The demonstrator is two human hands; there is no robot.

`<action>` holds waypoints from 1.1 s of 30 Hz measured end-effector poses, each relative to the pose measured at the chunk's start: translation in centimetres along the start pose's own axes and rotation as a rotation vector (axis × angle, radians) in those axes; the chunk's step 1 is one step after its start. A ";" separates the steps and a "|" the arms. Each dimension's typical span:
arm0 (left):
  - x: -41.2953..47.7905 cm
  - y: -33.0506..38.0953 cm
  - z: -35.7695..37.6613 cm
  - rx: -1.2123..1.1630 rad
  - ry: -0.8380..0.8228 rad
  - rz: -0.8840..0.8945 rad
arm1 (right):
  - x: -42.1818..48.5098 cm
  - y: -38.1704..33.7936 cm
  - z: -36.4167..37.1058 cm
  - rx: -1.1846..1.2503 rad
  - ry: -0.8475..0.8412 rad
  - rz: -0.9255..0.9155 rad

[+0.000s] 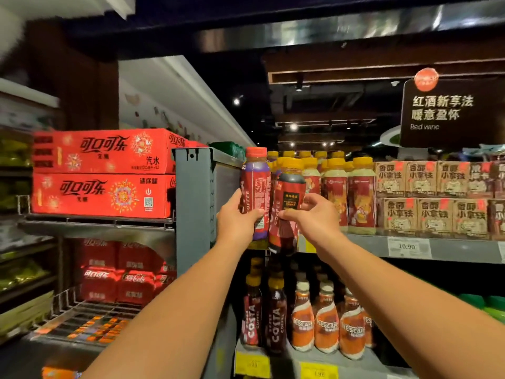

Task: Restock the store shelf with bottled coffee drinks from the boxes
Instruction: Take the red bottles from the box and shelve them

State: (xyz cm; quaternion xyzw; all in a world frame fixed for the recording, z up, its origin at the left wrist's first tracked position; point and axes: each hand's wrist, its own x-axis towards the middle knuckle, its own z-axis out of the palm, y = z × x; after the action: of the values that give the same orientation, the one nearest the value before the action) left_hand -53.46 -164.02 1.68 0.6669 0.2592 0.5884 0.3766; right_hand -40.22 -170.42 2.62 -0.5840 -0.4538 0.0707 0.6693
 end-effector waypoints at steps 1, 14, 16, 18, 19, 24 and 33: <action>0.6 0.1 0.0 0.019 0.012 0.012 | 0.3 0.0 0.2 0.010 0.008 0.000; 5.8 -0.6 3.0 0.281 0.260 -0.040 | 3.2 1.0 0.2 -0.085 0.113 0.005; 6.5 -1.0 3.3 0.345 0.265 -0.038 | 3.5 1.3 0.0 -0.084 0.111 -0.007; 6.8 -1.4 3.7 0.390 0.274 -0.047 | 3.6 1.4 -0.1 -0.082 0.124 -0.017; 7.0 -1.6 3.9 0.407 0.276 -0.051 | 3.7 1.5 -0.1 -0.080 0.129 -0.022; 7.7 -2.4 4.5 0.468 0.257 -0.061 | 4.1 1.7 0.0 -0.068 0.107 -0.027; 8.4 -3.3 5.6 0.486 0.184 -0.042 | 4.4 1.9 -0.1 -0.065 0.126 -0.022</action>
State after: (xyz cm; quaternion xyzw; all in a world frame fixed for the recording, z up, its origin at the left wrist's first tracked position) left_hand -46.19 -156.57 3.88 0.6758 0.4400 0.5591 0.1926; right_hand -36.82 -167.13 3.32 -0.6038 -0.4192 0.0118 0.6779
